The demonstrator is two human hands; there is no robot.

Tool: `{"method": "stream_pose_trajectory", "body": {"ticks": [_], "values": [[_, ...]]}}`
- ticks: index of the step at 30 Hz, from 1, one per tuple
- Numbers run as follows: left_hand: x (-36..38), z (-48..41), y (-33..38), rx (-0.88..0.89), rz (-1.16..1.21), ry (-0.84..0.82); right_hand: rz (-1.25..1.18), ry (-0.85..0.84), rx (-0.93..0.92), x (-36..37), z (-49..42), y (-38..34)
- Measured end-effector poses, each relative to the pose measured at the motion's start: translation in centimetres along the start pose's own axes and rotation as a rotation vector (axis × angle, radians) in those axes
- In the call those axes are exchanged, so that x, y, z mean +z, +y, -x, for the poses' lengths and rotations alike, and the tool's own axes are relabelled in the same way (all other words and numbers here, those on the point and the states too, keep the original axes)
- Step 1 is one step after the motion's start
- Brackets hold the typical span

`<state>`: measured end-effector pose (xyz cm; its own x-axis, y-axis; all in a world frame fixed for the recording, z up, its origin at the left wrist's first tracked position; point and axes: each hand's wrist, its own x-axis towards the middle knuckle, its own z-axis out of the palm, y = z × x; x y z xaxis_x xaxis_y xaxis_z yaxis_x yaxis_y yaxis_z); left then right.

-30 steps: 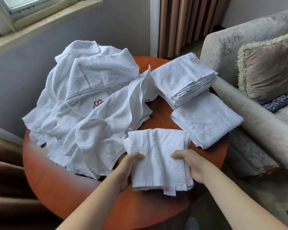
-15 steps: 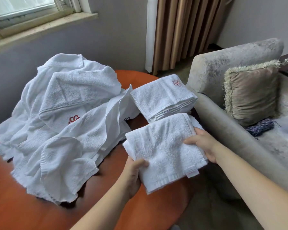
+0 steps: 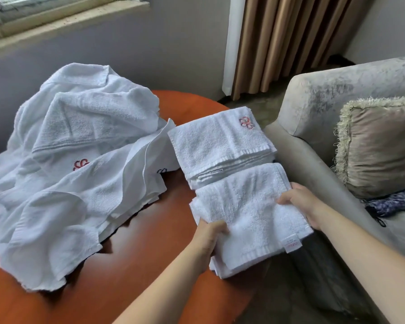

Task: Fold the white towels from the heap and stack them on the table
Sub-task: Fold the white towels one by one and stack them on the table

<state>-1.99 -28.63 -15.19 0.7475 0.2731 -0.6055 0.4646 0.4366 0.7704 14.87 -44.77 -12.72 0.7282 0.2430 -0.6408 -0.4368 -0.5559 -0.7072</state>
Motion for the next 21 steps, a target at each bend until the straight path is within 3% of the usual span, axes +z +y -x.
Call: {"method": "stream_pose_trajectory", "body": {"ticks": [3, 6, 9, 11, 16, 19, 21], "values": [[0.3, 0.0, 1.4, -0.020, -0.176, 0.034, 0.099, 0.036, 0.026, 0.3, -0.9, 1.3], [-0.7, -0.6, 0.9, 0.074, -0.248, 0.213, 0.282, 0.186, -0.150, 0.9, -0.1, 0.7], [-1.1, -0.3, 0.4, 0.332, -0.372, 0.566, 0.403, 0.231, -0.345, 1.1, 0.2, 0.2], [-0.5, 0.0, 0.6, 0.523, -0.434, 0.635, 0.363, 0.204, -0.277, 1.5, 0.2, 0.2], [0.7, -1.4, 0.0, 0.919, -0.970, 0.587, 0.387, 0.196, -0.406, 2.8, 0.3, 0.6], [0.1, -1.9, -1.5, 0.807, -1.333, 0.465, 0.479, 0.115, -0.408, 2.8, -0.1, 1.2], [-0.5, -2.1, -2.1, 0.616, -1.356, 0.376, 0.653, 0.159, -0.394, 2.6, -0.3, 1.8]]}}
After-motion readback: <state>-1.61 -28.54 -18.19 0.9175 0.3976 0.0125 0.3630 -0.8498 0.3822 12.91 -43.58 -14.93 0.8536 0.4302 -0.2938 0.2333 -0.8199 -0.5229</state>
